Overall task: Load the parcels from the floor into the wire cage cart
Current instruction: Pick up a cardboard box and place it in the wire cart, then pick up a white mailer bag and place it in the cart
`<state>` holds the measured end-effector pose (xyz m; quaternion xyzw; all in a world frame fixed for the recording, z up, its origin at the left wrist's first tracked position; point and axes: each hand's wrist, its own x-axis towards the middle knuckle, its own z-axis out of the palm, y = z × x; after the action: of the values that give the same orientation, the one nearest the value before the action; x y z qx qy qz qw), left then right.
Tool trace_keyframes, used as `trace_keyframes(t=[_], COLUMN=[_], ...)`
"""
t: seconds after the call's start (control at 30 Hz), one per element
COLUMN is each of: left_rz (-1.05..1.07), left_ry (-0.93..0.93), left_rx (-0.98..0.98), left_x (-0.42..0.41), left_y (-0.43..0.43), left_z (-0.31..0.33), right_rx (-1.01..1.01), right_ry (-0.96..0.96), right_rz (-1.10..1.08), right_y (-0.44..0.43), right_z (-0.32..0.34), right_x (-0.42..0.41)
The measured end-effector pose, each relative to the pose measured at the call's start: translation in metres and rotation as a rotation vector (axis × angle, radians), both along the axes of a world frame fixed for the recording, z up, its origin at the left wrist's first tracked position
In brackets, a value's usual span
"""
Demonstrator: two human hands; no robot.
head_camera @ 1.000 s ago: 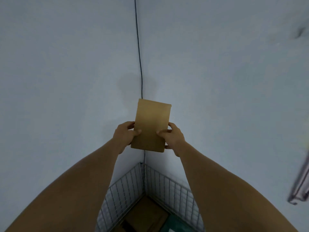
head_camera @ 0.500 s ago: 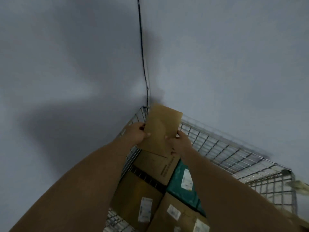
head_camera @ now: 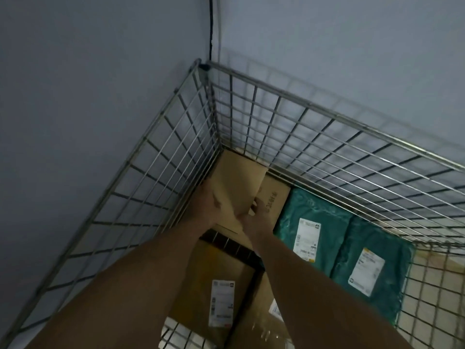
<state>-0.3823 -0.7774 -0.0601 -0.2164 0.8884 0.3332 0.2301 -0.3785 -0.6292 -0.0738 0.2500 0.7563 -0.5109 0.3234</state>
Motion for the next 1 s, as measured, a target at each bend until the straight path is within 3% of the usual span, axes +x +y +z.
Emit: trace_keyframes(t=[0.3,0.5,0.7,0.83,1.0], left_rz=[-0.468,-0.556,-0.639,-0.703,-0.672], left_ry=[-0.097,-0.022,-0.107,-0.101,-0.044], left_rx=[-0.144,-0.255,-0.374,-0.347,-0.41], left_x=[-0.008,-0.013,-0.037,-0.027,-0.033], left_y=[-0.015,-0.018,-0.008,0.01,0.034], left_z=[-0.084,-0.097,-0.073,-0.022,0.09], right_rx=[-0.052,-0.114,-0.096,0.142,0.482], right_ry=[-0.016,-0.006,-0.044,0.028,0.226], right_rz=[0.022,-0.032,0.186,0.447,0.787], right_y=[-0.035,-0.036,-0.017,0.014,0.07], right_z=[-0.061,-0.069,-0.032,0.015,0.121], right_x=[-0.031,-0.041,-0.048,-0.042,-0.048])
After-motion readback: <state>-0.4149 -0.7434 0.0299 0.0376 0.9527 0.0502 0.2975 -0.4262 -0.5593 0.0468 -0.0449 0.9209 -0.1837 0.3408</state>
